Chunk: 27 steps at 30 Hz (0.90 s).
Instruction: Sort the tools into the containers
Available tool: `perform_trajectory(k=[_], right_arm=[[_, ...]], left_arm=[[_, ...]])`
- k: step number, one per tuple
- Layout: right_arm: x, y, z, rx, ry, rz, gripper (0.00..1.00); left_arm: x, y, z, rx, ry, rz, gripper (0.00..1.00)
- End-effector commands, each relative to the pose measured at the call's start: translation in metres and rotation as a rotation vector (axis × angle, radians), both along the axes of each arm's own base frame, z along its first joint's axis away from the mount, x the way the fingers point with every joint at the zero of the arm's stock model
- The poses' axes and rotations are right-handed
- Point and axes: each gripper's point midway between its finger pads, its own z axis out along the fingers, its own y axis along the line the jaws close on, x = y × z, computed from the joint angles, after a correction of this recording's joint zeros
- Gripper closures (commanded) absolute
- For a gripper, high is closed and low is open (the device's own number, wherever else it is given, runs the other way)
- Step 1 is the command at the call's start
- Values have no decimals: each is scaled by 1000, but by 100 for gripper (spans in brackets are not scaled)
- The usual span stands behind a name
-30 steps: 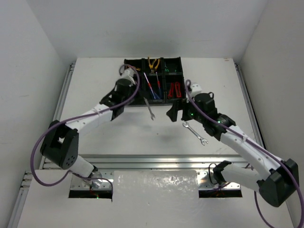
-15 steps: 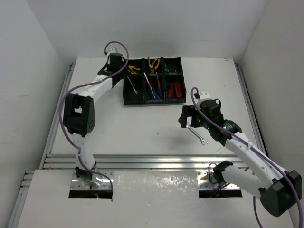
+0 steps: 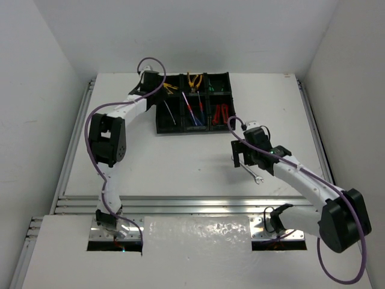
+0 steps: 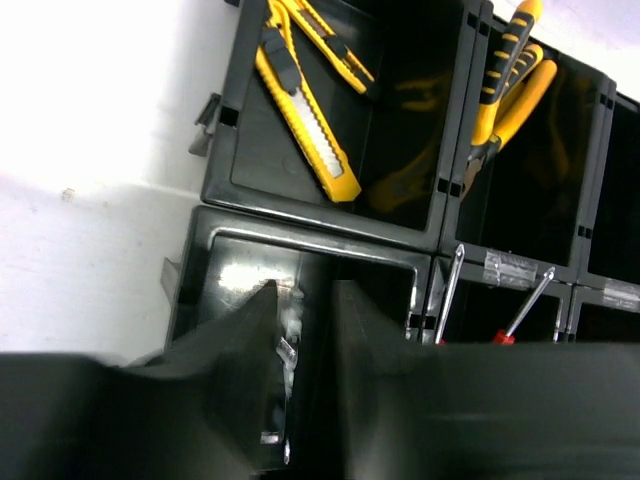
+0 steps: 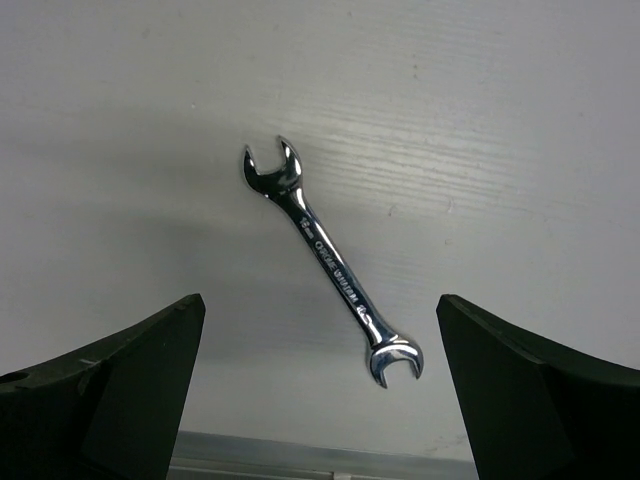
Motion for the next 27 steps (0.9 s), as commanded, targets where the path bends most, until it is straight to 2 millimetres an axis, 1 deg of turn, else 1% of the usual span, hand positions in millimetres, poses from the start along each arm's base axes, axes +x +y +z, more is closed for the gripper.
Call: perform_trajectory(k=[1,2,3,4,5,6,7,8,9,10,11,12,13,14,15,16,17,18,19,20,21,22,23,24,25,26,27], right_arm=[[14,-2,15,-24,-46,11,1],[14,-3,13,-32,-37,12,1],[14,-6,10,-51,-16,32,1],[13,-9,-1,-78,31,43,1],[15,-9,-3,-93,50,58,1],[14,-10,-8,-105,76,72,1],[14,-8,-13,-105,103,91,1],[16,-7,-20,-117,136,112,1],[18,-10,-24,-109,154,103,2],[17,-4,-28,-71,183,127,3],[19,-3,-34,-60,212,132,4],[20,-6,-38,-48,235,124,7],[19,-4,-44,-36,269,134,9],[17,-6,-49,-32,294,129,12],[14,-5,-52,-30,313,134,17],[13,-2,-54,-13,331,150,19],[8,-1,-61,-11,364,154,26],[6,0,-64,-5,379,156,28],[2,3,-68,11,399,163,32],[-2,2,-76,6,432,162,35],[-5,1,-80,3,455,160,40],[-7,-1,-86,-14,473,156,42],[-13,-5,-96,-32,523,148,45],[-13,-5,-101,-36,542,146,53],[-13,-5,-104,-40,556,146,57],[-14,-4,-107,-42,575,143,60],[-15,-1,-112,-40,596,147,65]], left_arm=[[4,-10,15,-49,-56,-27,68],[1,-10,15,-51,-54,-29,64],[-1,-9,23,-55,-67,-28,59],[-6,-8,20,-53,-60,-27,54],[-9,-6,34,-55,-83,-23,51],[-12,-3,38,-48,-91,-13,46],[-20,-1,36,-46,-82,-9,38],[-25,1,57,-50,-118,-8,34],[-29,4,65,-48,-132,-2,30],[-38,5,65,-46,-128,-3,24],[-47,7,90,-55,-172,-2,21],[-53,8,99,-56,-186,-5,20],[-66,11,117,-62,-220,-11,17],[-74,11,124,-65,-235,-16,16],[-85,13,118,-62,-222,-18,14],[-95,14,146,-82,-291,-23,14],[-104,14,144,-95,-298,-32,13],[-111,13,149,-105,-311,-39,13],[-122,13,167,-122,-351,-48,13],[-129,10,171,-135,-362,-66,13],[-136,8,169,-143,-359,-78,13],[-145,4,182,-159,-387,-99,13],[-151,2,185,-165,-396,-111,13],[-160,-1,189,-170,-413,-124,13],[-165,-3,191,-172,-420,-133,13],[-174,-13,190,-186,-417,-175,13],[-178,-19,189,-195,-436,-207,12]])
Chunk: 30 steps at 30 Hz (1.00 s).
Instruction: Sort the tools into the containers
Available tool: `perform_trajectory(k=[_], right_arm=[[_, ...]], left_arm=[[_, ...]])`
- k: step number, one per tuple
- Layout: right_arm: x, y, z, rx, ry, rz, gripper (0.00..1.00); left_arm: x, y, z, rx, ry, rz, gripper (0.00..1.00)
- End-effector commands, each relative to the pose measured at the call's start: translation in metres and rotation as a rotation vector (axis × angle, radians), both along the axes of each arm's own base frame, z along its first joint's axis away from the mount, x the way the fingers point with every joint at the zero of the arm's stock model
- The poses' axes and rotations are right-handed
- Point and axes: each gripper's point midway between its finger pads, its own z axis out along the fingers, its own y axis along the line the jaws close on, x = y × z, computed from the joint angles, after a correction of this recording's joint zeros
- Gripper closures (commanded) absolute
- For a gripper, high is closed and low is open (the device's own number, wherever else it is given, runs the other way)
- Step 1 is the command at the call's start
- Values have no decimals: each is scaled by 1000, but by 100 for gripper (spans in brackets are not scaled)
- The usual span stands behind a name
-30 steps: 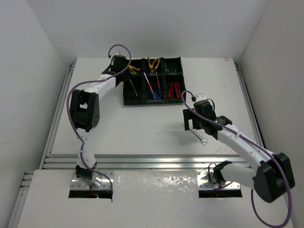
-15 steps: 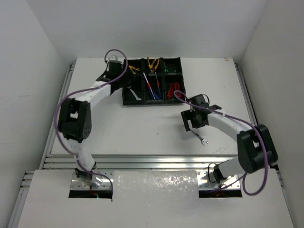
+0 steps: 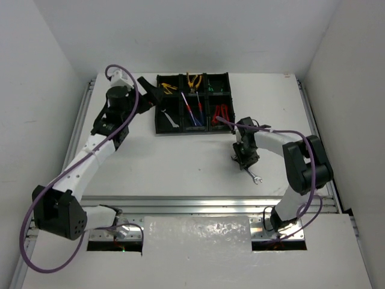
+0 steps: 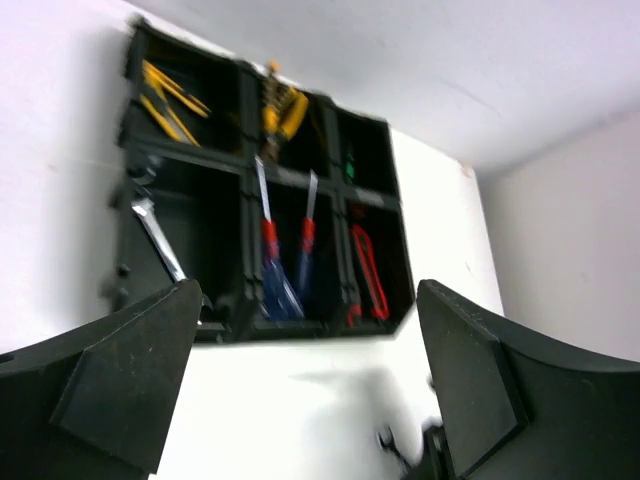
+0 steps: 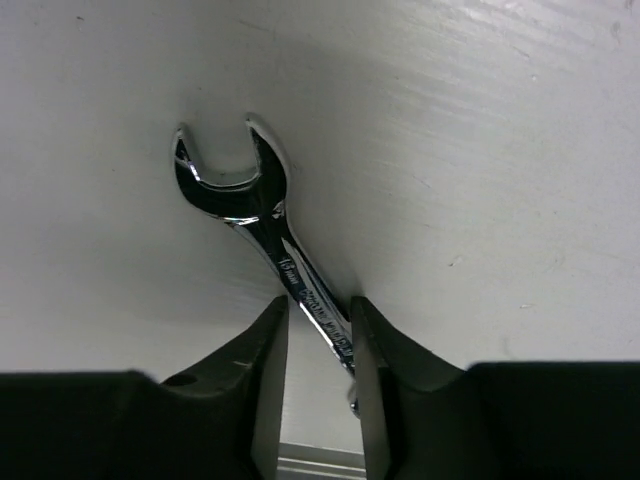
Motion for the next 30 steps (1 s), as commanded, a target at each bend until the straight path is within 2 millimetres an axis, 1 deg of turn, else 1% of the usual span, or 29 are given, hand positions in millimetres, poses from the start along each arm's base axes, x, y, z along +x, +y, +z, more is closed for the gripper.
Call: perform_trajectory(k=[1,2,3,4,5,6,7,8,9,10,11,12,13,14,15,16,17,18,19,20,21,23,24,25,26,27,28,29,30], right_arm=[[-11,8,-23,11,86,7,70],[-10,10,-23,8,77,9,74],[-11,13,-23,16,77,12,77],[-12,17,-23,30,77,22,86],[-12,20,-23,41,76,25,92],[-13,24,-22,56,76,30,98],[-14,29,-20,67,69,37,100],[-15,34,-19,86,64,43,100],[-15,39,-16,106,54,48,100],[-11,47,-5,144,11,60,100],[-10,56,0,178,-21,70,100],[-7,60,7,190,-56,70,100],[1,67,23,217,-125,83,100],[4,71,31,233,-161,86,100],[3,73,36,245,-182,84,100],[8,80,54,275,-253,101,100],[6,83,58,290,-276,103,100],[5,89,66,312,-302,111,100],[6,94,80,355,-358,120,100],[4,99,88,388,-378,115,100],[3,110,98,445,-411,140,100],[-4,121,120,537,-467,160,100],[-4,130,131,584,-503,178,100],[-9,136,139,630,-508,195,100],[-12,140,150,669,-532,204,100],[-13,145,158,697,-552,219,100],[-15,146,163,713,-558,224,100],[-17,149,173,741,-570,233,100],[-19,151,178,757,-575,239,100]], left_arm=[[-23,-26,13,-39,-70,-128,12],[-29,-32,5,-43,-56,-164,12],[-36,-34,9,-51,-67,-180,12],[-42,-37,8,-55,-68,-203,12],[-48,-38,-1,-57,-51,-211,12],[-56,-40,8,-78,-82,-222,12],[-64,-45,-5,-86,-65,-248,12],[-71,-47,5,-116,-103,-254,11],[-77,-50,2,-130,-108,-263,11],[-84,-61,-1,-142,-113,-293,11],[-89,-67,-12,-157,-115,-305,10],[-93,-73,-19,-156,-105,-317,10],[-98,-85,-26,-152,-92,-338,10],[-100,-90,-34,-157,-77,-350,10],[-100,-97,-45,-158,-51,-369,10],[-107,-107,-49,-191,-46,-411,10],[-108,-112,-56,-206,-38,-429,10],[-113,-119,-61,-223,-31,-461,10],[-116,-125,-72,-245,-11,-470,11],[-120,-133,-75,-250,-3,-493,11],[-123,-139,-81,-254,7,-508,11],[-125,-154,-83,-268,3,-546,12],[-134,-166,-83,-274,3,-590,12],[-136,-174,-74,-294,-30,-615,13],[-136,-181,-81,-293,-13,-628,13],[-138,-191,-76,-298,-19,-656,15],[-138,-196,-76,-299,-12,-662,15],[-135,-200,-82,-295,4,-663,16],[-137,-204,-83,-295,6,-677,17]])
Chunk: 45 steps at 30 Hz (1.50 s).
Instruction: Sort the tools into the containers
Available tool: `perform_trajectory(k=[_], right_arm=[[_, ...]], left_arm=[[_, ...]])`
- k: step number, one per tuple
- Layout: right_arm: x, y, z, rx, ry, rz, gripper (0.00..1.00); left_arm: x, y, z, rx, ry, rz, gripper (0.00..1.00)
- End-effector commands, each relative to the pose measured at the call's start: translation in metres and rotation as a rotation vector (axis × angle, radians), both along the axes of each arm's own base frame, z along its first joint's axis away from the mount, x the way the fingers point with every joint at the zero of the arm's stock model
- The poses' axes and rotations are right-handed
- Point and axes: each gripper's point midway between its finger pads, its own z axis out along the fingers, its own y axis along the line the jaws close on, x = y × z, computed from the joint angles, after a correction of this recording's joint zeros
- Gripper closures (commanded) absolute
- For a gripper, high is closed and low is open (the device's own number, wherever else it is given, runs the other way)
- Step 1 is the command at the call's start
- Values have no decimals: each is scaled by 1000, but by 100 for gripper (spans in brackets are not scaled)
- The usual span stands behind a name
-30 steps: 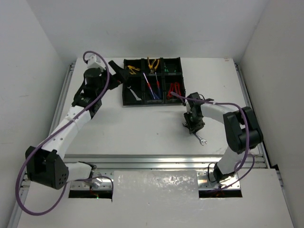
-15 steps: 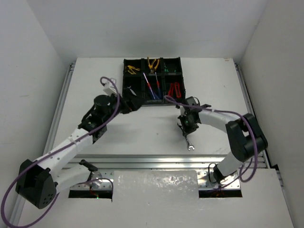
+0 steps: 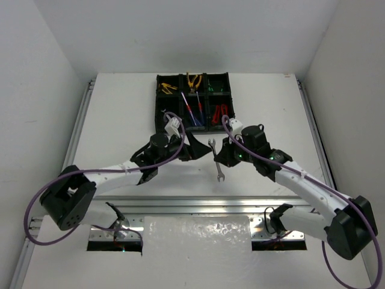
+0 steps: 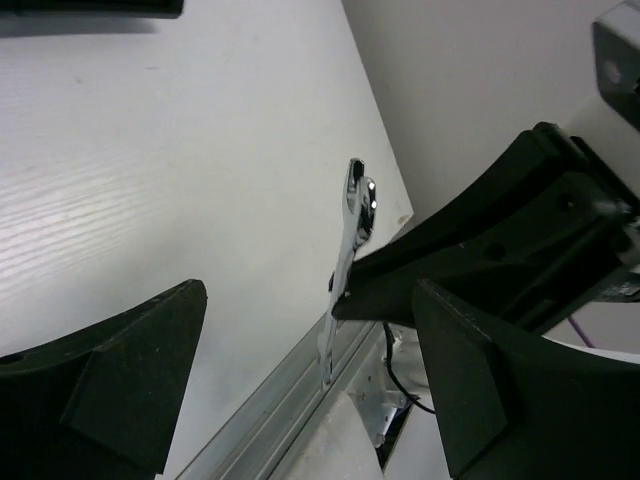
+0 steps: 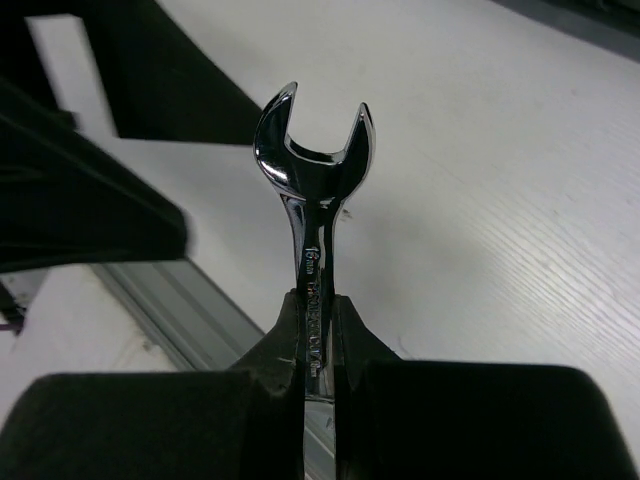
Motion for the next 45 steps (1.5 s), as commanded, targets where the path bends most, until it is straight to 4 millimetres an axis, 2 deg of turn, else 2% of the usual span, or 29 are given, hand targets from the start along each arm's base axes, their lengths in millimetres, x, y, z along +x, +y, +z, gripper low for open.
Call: perform_trajectory(k=[1,6,8,11,12,14,16,19,21,22,23,24,25,26,27,28,29,30,31,32,33,35,36,38,39,41,42,43,45], right_arm=[[0,24,44,161,-82,61,100],[-4,29,59,187,-90,80,100],[-4,31,63,197,-92,81,100],[-6,34,70,217,-102,94,100],[-7,36,73,226,-107,100,100],[-10,41,79,252,-112,127,100],[-16,47,81,284,-103,166,100],[-18,51,84,314,-105,187,100],[-17,50,84,309,-115,186,100],[-15,48,83,298,-132,172,94],[-15,45,81,288,-133,157,80],[-12,41,80,281,-141,127,39],[-4,29,79,254,-177,47,8],[-3,20,75,223,-177,2,1],[1,10,72,196,-186,-52,1],[5,0,72,168,-204,-100,1],[9,-17,70,120,-222,-178,1],[10,-23,71,96,-238,-196,1],[8,-30,68,68,-237,-211,1],[6,-32,73,64,-256,-203,1],[4,-34,72,54,-252,-200,1],[2,-40,69,28,-254,-208,1],[2,-42,69,16,-258,-208,1],[-1,-46,65,-5,-258,-208,1],[-2,-46,63,-8,-257,-203,1],[-4,-47,62,-7,-258,-196,1],[-5,-46,62,-6,-259,-191,1],[-5,-46,62,-5,-260,-189,1],[-6,-46,59,-7,-257,-185,1]], left_arm=[[6,-25,50,-133,-116,-48,18],[4,-38,48,-146,-103,-81,22],[4,-43,49,-152,-101,-96,29],[2,-51,46,-147,-91,-120,51],[3,-52,47,-150,-92,-122,65],[4,-55,44,-144,-85,-128,73],[5,-57,42,-141,-80,-131,74],[8,-61,42,-134,-82,-136,98],[13,-61,43,-111,-78,-121,100],[18,-59,43,-90,-82,-100,100],[34,-54,49,-66,-99,-26,100],[40,-45,34,26,-76,11,100],[60,-30,33,76,-90,103,100],[72,-19,32,137,-73,150,100],[83,-7,29,180,-78,183,100],[106,19,29,203,-75,266,100],[117,32,33,207,-62,292,100],[138,60,30,215,-48,358,100],[150,67,40,206,-59,366,100],[160,80,28,257,-33,382,100],[183,99,48,253,-54,432,100],[202,114,31,307,-2,436,100],[219,131,47,292,-17,467,100],[238,151,40,301,-5,502,100],[248,157,51,296,-31,526,100],[266,173,42,331,-36,568,100],[277,179,51,341,-56,603,100],[285,182,34,370,-35,598,100],[301,190,34,361,-15,588,100]])
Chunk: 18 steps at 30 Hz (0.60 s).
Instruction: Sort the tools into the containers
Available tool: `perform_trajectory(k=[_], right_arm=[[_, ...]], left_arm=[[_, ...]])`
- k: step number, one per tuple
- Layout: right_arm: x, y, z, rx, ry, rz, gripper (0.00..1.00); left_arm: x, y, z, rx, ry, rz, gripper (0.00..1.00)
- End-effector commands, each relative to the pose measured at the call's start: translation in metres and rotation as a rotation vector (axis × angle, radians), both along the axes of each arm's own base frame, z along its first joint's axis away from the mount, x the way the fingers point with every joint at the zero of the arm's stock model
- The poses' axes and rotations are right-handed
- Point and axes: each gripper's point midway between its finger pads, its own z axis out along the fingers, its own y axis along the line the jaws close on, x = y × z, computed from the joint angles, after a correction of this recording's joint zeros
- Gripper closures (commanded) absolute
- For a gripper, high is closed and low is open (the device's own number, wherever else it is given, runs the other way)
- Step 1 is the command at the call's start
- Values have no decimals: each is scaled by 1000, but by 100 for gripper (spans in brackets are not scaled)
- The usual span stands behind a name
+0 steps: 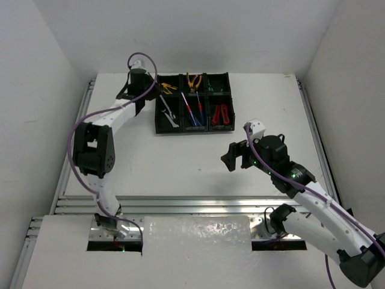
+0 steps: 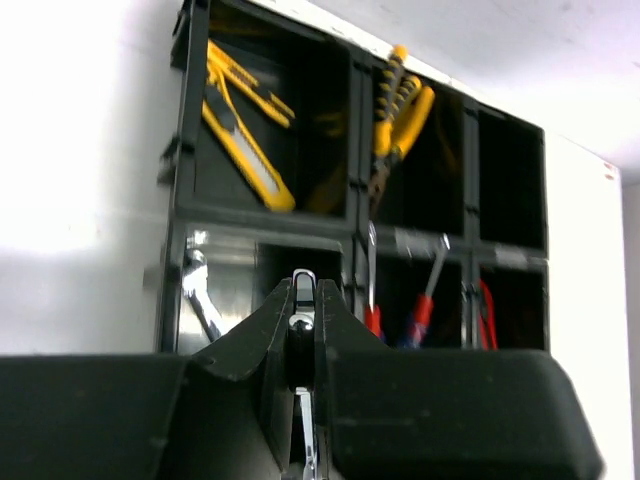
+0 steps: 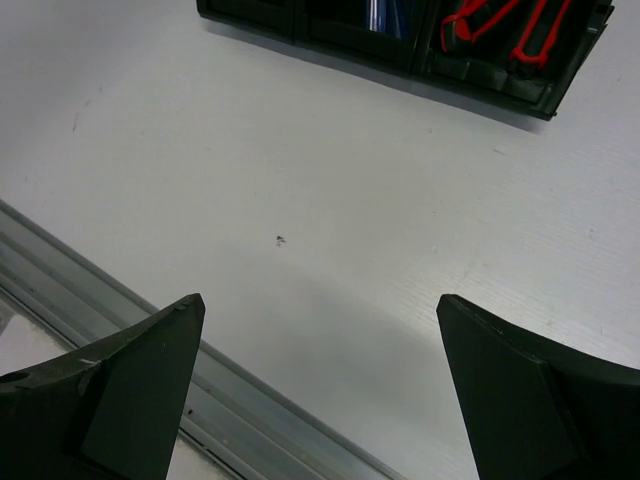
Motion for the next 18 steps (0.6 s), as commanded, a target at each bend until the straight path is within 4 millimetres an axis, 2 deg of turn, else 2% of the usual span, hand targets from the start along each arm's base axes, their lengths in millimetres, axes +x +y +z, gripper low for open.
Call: perform_trajectory(k=[1,3,5,6,11,14,16,18], right_arm=[[1,-4,2,-14,-27,-2,1],[1,-4,-1,-23,-25,3,1],[1,-3,-4,-29,-19,7,1],[1,-4,-5,-34,-18,7,1],[2,-3,-8,-38,-10,10,1],[3,-3,-8,-36,-12,9,1],[2,-2,-8,-37,-11,10,1],[2,-3,-10,-38,-6,8,1]], left_arm=[[27,7,0,2,3,-14,100],[36,10,0,-31,2,-20,100],[40,7,-13,-57,36,-19,100],[41,3,-11,-74,34,-35,100],[41,-6,-28,-127,90,-48,98],[39,-7,-35,-136,119,-51,91],[36,-7,-36,-137,133,-48,74],[33,-6,-34,-139,143,-39,66]])
